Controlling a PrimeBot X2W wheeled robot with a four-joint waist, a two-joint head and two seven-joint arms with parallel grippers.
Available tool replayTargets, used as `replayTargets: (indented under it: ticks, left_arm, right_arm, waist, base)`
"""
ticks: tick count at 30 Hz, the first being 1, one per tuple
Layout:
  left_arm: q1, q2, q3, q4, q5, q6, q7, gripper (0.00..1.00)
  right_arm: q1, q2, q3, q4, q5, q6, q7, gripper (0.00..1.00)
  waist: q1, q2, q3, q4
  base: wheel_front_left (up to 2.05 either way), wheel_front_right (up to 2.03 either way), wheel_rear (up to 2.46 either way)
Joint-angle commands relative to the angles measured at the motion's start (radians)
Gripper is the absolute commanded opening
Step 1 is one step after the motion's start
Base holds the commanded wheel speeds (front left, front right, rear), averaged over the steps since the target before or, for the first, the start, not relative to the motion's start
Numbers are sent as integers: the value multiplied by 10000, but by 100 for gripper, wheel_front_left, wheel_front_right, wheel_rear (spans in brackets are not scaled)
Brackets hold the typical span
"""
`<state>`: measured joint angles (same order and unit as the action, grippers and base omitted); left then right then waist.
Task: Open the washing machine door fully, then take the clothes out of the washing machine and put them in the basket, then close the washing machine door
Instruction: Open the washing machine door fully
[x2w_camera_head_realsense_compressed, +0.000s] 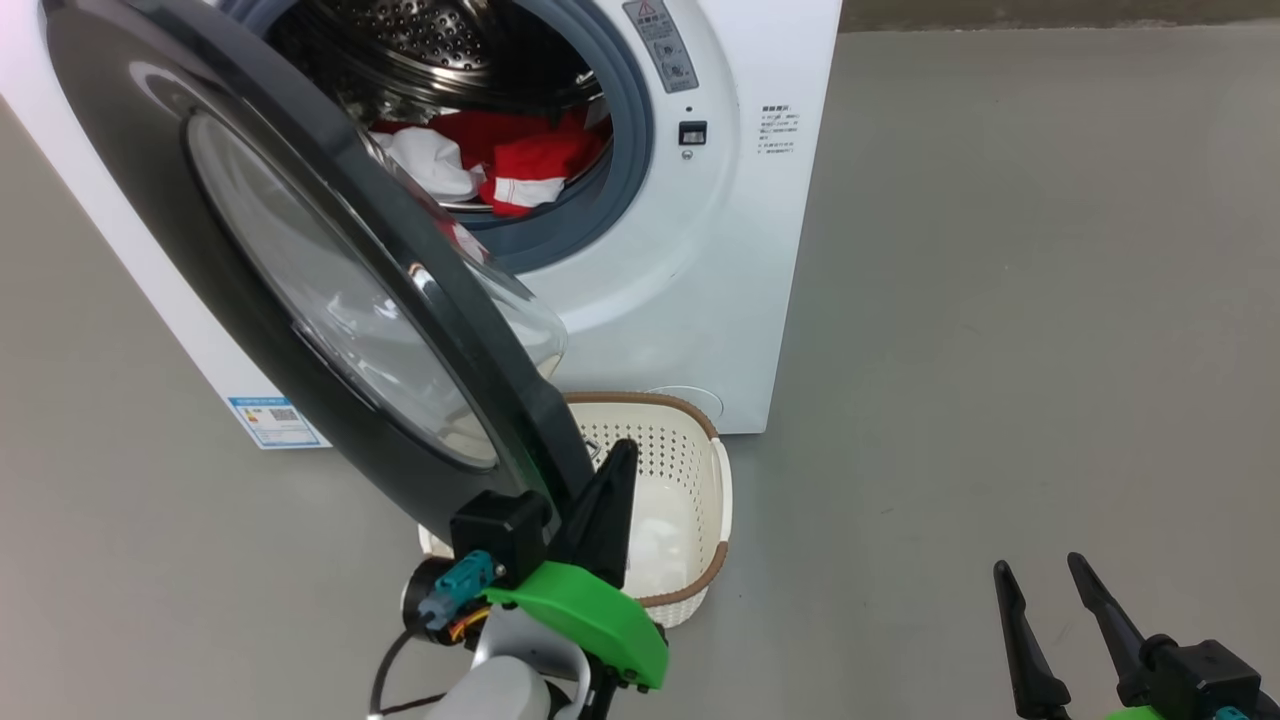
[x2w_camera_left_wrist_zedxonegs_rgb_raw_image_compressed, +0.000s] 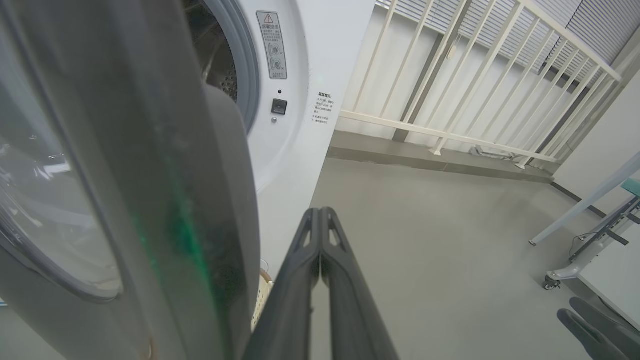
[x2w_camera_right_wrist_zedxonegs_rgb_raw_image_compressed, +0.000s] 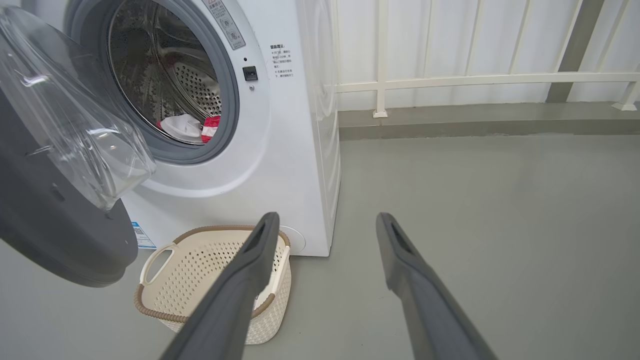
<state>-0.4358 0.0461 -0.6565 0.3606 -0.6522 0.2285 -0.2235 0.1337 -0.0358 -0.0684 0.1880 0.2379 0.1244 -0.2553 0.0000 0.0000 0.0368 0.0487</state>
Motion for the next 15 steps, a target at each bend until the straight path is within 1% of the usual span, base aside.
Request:
replayTargets:
  ticks: [1,4,15]
  left_arm:
    - [-395,41,366,-115,-88,77,-183,0]
    - [-426,41,415,-15,-220,89,-252,0]
    - [-199,62,728,130,-151,87,-359,0]
  right_arm:
    - [-415,-145,219,-210,63,63,-65,100]
    - [-430,-145,186,-210,77,63,-65,100]
    - [-381,-145,145,-163,75,63,-65,100]
  waist:
    - [0,0,3,8]
    - [0,0,15,41]
    - [0,0,-109,183]
  base:
    - [0,0,0]
    - [0,0,0]
    - [0,0,0]
